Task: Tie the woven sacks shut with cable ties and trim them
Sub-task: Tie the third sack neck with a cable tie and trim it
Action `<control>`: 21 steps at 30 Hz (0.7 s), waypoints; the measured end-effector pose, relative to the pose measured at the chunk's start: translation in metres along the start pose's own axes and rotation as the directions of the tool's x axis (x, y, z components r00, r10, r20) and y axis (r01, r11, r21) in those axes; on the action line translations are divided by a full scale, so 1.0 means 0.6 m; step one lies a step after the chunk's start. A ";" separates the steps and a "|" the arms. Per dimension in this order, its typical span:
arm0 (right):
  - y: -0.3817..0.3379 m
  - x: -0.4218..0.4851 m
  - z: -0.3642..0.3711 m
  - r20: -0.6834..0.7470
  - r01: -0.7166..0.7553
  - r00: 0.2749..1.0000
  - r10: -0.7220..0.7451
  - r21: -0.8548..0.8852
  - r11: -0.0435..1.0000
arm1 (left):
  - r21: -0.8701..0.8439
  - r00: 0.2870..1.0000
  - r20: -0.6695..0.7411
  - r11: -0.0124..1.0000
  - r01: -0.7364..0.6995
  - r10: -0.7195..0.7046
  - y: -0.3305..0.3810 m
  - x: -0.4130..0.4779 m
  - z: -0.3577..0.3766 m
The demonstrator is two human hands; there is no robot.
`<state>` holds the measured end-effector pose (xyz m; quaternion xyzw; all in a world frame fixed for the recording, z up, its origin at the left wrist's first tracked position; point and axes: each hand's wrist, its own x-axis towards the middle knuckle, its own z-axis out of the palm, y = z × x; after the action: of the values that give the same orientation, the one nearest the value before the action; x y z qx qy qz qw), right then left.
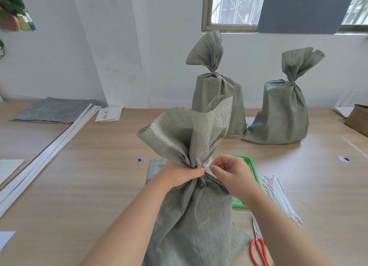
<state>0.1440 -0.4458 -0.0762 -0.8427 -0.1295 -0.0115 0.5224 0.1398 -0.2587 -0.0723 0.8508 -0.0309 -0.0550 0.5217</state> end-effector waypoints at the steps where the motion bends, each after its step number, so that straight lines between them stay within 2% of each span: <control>1: 0.003 0.000 -0.003 -0.015 -0.023 1.000 0.023 0.028 0.999 | 0.029 1.000 -0.005 1.000 -0.006 0.006 0.001 0.002 -0.001; 6: 0.013 0.001 -0.010 -0.064 -0.088 0.993 0.095 0.104 0.991 | 0.069 1.000 0.009 0.998 -0.012 0.012 0.002 0.008 -0.002; 14: 0.011 -0.002 -0.013 -0.057 -0.062 0.996 0.067 0.083 0.995 | 0.050 0.998 0.060 0.998 0.033 -0.036 0.000 0.013 -0.013; 19: 0.017 -0.003 -0.014 -0.050 -0.180 0.978 0.201 0.275 0.945 | 0.095 0.989 0.102 0.990 0.100 -0.109 0.009 0.007 -0.035; 21: 0.015 -0.001 -0.009 -0.066 -0.196 0.974 0.216 0.236 0.952 | 0.098 0.986 0.125 0.990 0.098 -0.110 0.005 0.007 -0.035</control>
<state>0.1461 -0.4545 -0.0818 -0.7846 -0.0174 0.0197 0.6195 0.1468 -0.2418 -0.0601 0.8687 -0.0227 -0.1361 0.4757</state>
